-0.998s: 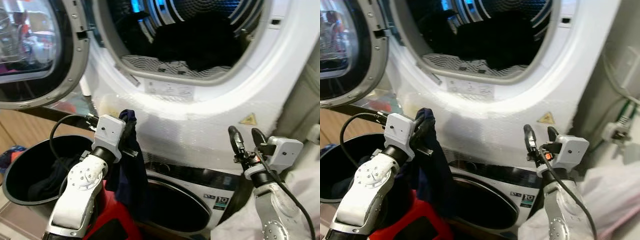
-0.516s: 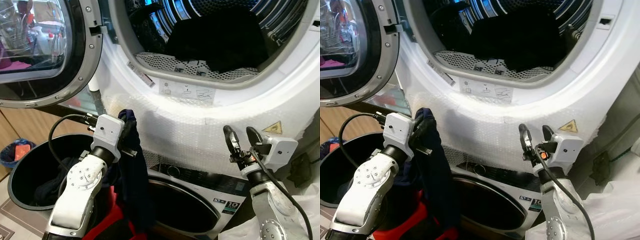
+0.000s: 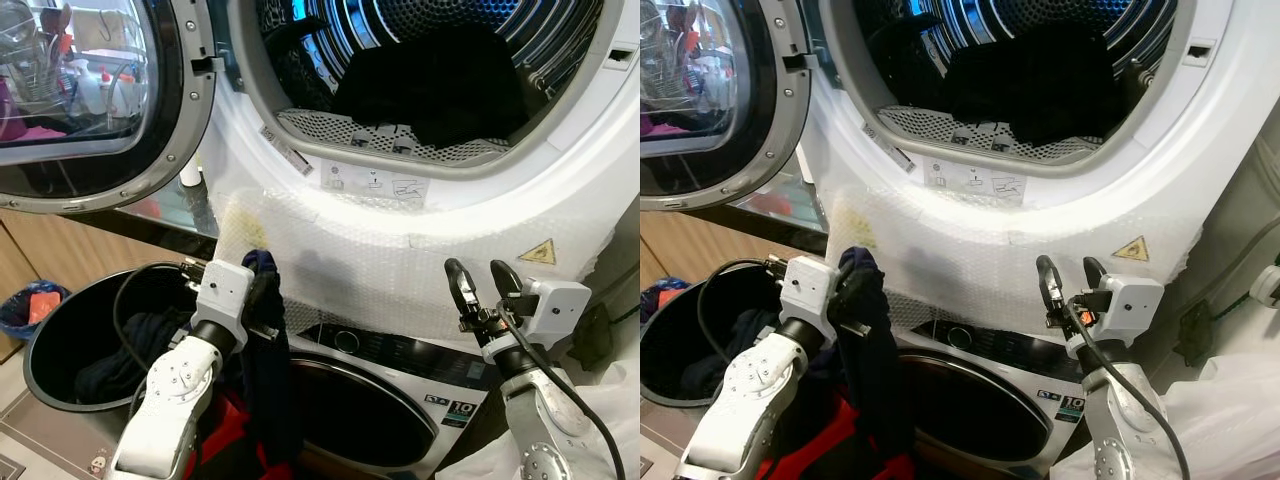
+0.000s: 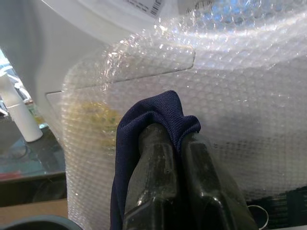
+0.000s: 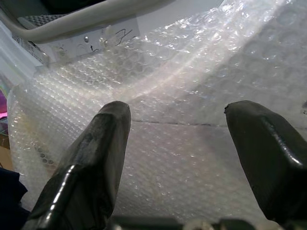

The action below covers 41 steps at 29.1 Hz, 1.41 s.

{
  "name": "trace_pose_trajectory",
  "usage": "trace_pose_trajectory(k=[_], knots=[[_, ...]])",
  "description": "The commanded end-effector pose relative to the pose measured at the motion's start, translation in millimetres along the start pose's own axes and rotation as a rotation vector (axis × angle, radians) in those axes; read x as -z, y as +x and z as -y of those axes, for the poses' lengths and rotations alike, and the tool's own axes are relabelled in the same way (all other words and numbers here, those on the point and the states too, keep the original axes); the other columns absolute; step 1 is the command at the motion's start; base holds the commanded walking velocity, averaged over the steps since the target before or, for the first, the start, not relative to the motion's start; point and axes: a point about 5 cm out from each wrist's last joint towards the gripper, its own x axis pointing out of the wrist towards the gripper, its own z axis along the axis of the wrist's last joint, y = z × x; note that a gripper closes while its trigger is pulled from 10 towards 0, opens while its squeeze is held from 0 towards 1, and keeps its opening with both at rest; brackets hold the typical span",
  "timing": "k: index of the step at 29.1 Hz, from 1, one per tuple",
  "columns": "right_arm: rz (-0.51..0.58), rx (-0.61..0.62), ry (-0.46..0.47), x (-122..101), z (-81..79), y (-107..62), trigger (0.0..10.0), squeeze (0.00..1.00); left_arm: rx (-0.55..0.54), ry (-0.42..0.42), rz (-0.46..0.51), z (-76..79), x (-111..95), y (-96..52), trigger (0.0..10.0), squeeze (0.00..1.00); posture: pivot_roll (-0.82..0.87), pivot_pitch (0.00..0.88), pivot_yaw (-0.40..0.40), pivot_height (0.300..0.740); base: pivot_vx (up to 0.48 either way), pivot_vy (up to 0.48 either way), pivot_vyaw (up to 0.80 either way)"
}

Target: Clothes washing

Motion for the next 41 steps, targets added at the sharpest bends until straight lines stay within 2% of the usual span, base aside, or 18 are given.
trace_pose_trajectory(k=[1, 10, 41], knots=[[0.002, 0.005, 0.002, 1.5, 0.3, 0.2, 10.0, 0.00, 0.011, 0.005, 0.022, 2.9, -2.8, 2.6, 10.0, 0.00, -0.02, 0.005, 0.009, 0.740, 0.000, 0.000, 0.00], [0.007, 0.014, 0.003, 2.4, 1.4, 0.2, 10.0, 0.00, 0.007, 0.010, 0.040, -0.2, -4.6, 6.2, 10.0, 0.00, -0.02, 0.002, 0.010, 0.740, 0.000, 0.000, 0.00], [0.002, 0.002, 0.004, 3.1, 0.5, -0.5, 10.0, 0.00, 0.023, 0.001, 0.050, 3.2, -6.5, 6.9, 10.0, 0.00, -0.02, 0.000, 0.005, 0.740, 0.000, 0.000, 0.00]])
